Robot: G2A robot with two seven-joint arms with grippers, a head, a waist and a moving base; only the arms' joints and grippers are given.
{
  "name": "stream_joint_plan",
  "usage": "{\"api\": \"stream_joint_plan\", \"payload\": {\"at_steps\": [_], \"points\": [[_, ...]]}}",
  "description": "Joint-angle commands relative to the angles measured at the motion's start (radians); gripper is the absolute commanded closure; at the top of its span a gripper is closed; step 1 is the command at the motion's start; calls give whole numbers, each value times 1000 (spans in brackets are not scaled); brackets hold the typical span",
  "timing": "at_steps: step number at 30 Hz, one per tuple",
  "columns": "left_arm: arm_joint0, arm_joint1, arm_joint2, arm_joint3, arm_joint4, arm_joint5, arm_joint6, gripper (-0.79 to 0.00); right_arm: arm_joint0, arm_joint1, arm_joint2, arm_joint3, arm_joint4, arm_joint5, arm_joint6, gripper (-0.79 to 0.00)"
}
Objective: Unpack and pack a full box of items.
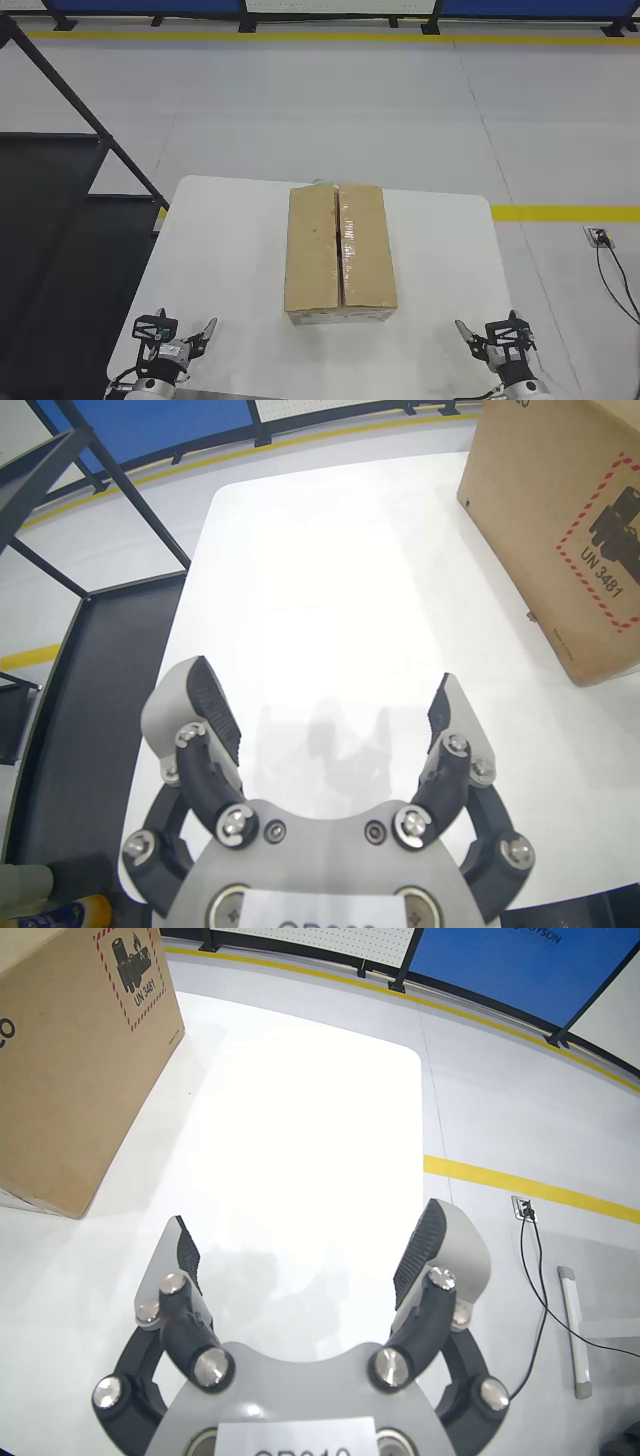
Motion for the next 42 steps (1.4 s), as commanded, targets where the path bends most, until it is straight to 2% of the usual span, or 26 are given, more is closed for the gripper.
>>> {"api": "stream_joint_plan", "payload": {"at_steps": [1,20,27,30,33,42], "points": [[0,0,0,0,0,0,0,-784,0,0,0,0,0,0,0,-785],[-3,-1,1,1,-7,-5,4,-785,4,-2,-5,-9,16,-7,-13,-785],[-72,-4,3,43,-69,-91,80,-785,42,-11,-48,-73,26,-2,-39,-785],[-112,-6,8,49,-93,-100,101,-785,68,-15,-75,-98,9,7,-37,-785],[-142,-7,19,49,-137,-161,84,-785,85,-18,-98,-136,1,6,-31,-785],[-143,-7,17,50,-139,-168,82,-785,83,-17,-99,-149,-19,-11,-25,-785]]}}
